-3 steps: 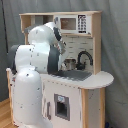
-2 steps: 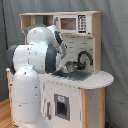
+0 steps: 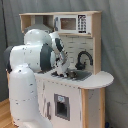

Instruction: Play with the kitchen

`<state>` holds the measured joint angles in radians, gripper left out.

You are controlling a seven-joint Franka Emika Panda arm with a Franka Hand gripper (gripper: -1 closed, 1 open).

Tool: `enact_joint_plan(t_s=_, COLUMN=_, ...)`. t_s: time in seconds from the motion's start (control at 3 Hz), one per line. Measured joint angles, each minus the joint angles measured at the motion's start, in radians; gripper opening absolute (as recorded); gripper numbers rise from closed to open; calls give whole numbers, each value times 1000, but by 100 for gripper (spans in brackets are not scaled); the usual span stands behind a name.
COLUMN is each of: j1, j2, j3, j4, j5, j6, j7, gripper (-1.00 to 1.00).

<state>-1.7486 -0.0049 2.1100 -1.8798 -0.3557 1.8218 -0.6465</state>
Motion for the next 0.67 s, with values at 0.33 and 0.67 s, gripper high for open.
enact_joint_plan(t_s=0.33, j1=0, j2=0, j3=0, j4=1, j5=0, j6=8, j7=0, gripper=100)
enact_joint_plan(t_s=0.67, j1=-10, j2=-27, j3=-2, j4=8, j5=4, j6=95, j7=-6, gripper=100)
